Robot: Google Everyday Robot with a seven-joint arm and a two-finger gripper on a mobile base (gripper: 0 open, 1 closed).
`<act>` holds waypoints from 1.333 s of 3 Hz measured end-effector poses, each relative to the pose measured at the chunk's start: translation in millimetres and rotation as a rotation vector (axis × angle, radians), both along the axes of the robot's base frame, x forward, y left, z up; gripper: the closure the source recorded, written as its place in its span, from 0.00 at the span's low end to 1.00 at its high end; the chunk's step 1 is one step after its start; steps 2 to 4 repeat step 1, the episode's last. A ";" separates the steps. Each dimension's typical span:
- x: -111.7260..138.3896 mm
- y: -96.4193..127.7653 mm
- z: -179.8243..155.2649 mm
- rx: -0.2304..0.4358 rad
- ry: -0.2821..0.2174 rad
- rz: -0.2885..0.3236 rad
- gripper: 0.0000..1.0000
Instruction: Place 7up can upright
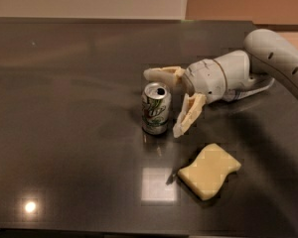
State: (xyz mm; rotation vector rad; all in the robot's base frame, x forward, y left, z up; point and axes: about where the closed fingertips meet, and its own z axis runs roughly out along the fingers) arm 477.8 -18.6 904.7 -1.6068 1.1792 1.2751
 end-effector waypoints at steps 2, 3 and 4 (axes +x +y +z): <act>0.0 0.1 0.0 0.000 0.000 0.000 0.00; 0.0 0.1 0.0 0.000 0.000 0.000 0.00; 0.0 0.1 0.0 0.000 0.000 0.000 0.00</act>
Offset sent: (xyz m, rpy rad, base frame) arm 0.0000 0.0000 0.0000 0.0000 0.0000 0.0000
